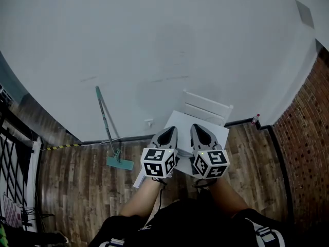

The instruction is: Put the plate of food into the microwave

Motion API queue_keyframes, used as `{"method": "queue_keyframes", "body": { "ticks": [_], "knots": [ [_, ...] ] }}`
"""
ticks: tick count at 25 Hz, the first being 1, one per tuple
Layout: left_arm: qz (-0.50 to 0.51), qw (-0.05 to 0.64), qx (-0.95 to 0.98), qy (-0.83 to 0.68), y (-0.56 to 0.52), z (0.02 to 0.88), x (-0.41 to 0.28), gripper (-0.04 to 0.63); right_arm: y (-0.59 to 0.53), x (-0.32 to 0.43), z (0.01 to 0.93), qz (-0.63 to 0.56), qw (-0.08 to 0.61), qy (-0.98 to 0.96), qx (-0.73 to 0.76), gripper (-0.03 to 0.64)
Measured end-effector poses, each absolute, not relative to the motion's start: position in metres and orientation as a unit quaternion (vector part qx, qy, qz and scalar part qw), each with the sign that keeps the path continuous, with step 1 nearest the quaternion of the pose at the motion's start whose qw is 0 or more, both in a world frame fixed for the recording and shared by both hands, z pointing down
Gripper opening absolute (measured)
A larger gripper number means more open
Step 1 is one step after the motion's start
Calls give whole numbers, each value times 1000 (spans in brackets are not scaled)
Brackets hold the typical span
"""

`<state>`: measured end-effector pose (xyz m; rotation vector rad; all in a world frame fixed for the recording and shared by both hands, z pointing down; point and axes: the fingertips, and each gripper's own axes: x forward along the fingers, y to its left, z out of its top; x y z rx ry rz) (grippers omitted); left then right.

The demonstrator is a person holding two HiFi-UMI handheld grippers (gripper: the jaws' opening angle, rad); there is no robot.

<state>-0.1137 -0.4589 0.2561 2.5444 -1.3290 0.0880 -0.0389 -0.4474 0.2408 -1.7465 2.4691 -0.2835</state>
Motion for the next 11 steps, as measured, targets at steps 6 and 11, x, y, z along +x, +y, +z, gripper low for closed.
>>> {"method": "queue_keyframes", "body": {
  "ticks": [6, 11],
  "knots": [
    [29, 139, 870, -472, -484, 260, -96, -2, -475, -21, 245, -94, 48, 821, -561, 11],
    [24, 142, 862, -485, -508, 258, -79, -2, -497, -3, 238, -82, 51, 831, -547, 9]
  ]
}}
